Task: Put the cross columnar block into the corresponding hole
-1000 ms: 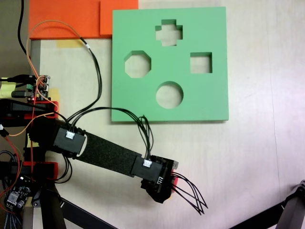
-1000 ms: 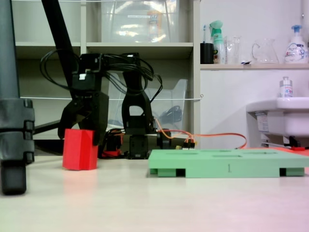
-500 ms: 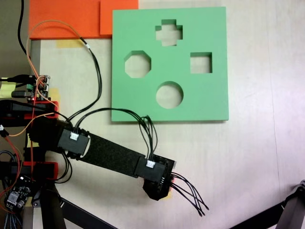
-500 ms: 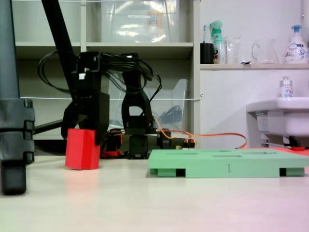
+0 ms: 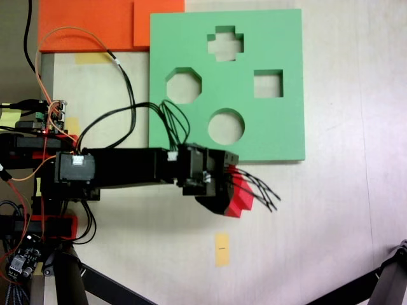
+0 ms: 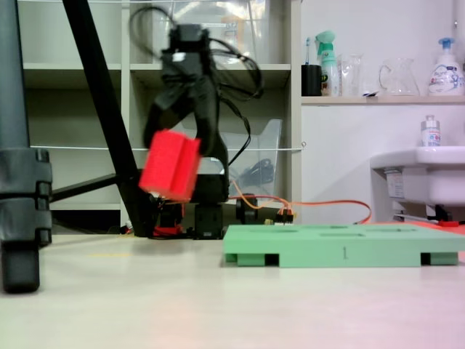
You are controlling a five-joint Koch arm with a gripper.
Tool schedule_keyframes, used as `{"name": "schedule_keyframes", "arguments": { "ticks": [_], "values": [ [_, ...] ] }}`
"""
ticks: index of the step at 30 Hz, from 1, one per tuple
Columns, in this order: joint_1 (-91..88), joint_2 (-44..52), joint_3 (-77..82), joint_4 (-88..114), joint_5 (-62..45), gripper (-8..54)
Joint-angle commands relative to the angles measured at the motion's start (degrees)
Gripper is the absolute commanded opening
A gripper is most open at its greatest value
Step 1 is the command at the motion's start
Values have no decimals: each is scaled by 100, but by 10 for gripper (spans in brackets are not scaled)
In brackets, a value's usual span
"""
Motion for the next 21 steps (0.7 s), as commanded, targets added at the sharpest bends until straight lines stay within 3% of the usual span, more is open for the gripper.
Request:
{"name": "schedule_keyframes", "arguments": {
  "ticks": [1,9,21],
  "values": [
    [-668,229,-598,308,624,184],
    [-2628,-1020,-2285,246,1978,184],
    [-4175,-1608,-2364,-765,2962,184]
  ]
}}
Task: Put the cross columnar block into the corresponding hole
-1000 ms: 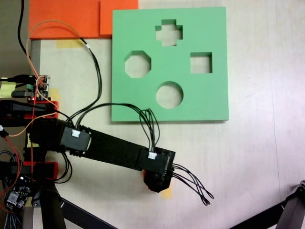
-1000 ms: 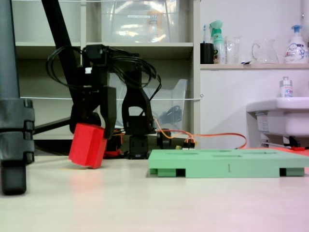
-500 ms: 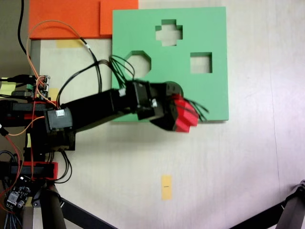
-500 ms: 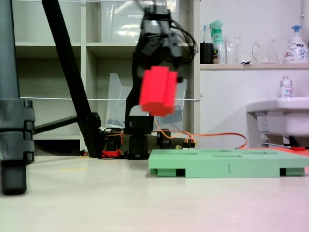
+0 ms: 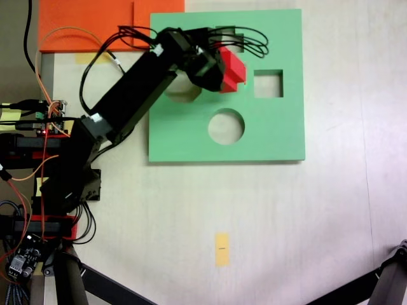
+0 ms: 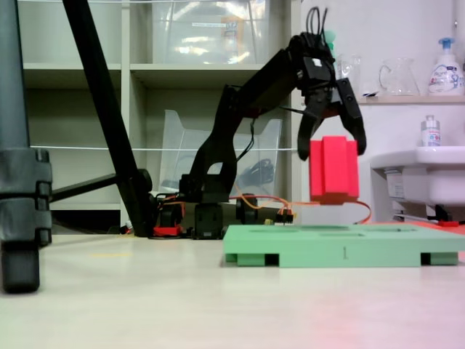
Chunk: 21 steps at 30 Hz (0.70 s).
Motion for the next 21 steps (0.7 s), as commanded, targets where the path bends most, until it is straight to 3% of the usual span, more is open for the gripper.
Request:
{"name": "schedule_keyframes", "arguments": {
  "ticks": [1,21],
  "values": [
    [-290,79,-343,-571,255,183],
    [-826,-756,-413,-1837,536,184]
  ]
}}
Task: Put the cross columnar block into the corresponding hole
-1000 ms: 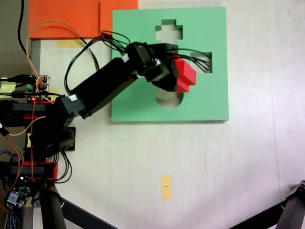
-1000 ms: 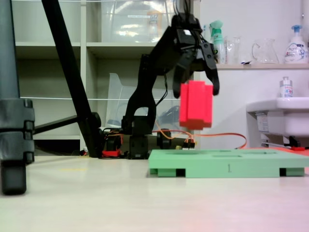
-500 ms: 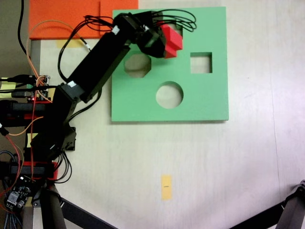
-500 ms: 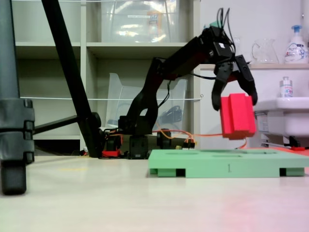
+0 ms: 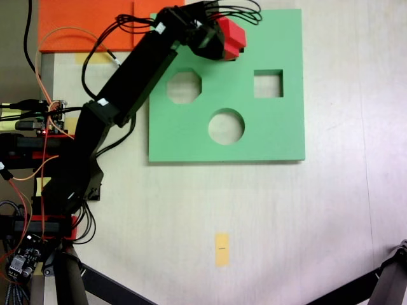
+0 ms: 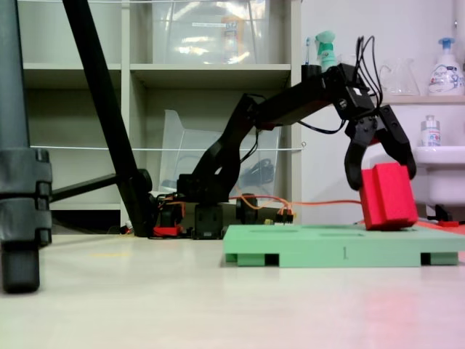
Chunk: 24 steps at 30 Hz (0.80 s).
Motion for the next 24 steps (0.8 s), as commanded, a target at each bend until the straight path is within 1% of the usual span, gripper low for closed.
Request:
{"name": "schedule_keyframes", "arguments": {
  "ticks": [1,6,24],
  "values": [
    [-141,114,-378,-396,211,184],
    [-229,114,-378,-369,642,185],
    [-413,9,-369,-220,712,185]
  ]
}}
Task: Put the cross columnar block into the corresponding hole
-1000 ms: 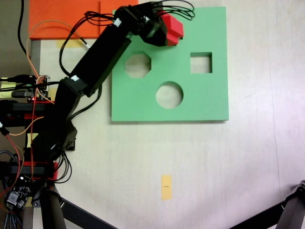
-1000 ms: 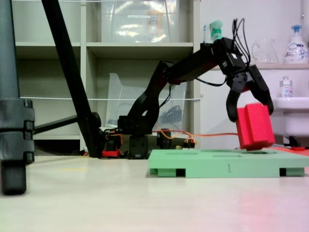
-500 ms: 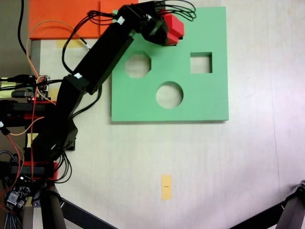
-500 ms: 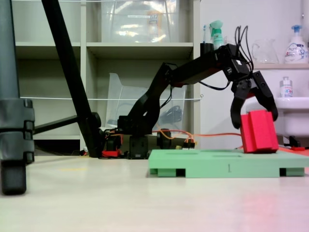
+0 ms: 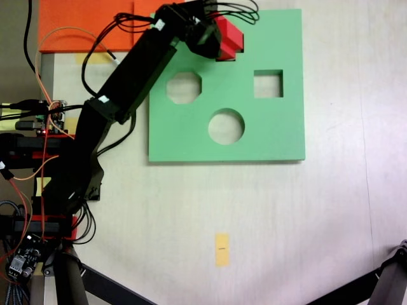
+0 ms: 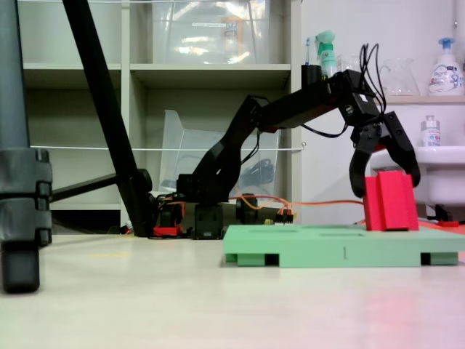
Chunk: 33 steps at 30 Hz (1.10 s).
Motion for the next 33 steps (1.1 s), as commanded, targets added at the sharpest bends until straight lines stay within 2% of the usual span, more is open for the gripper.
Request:
{"name": "schedule_keyframes", "arguments": {
  "ticks": [1,16,17,19,20,22,23,28,33],
  "values": [
    [-211,202,-352,-158,220,185],
    [35,-334,-369,-413,158,200],
    [70,-396,-404,-475,97,220],
    [141,-580,-562,-562,53,351],
    [141,-642,-624,-562,44,395],
    [167,-642,-694,-492,79,441],
    [167,-571,-694,-325,105,516],
    [158,-167,-703,26,44,523],
    [105,835,-703,633,-721,521]
  ]
}}
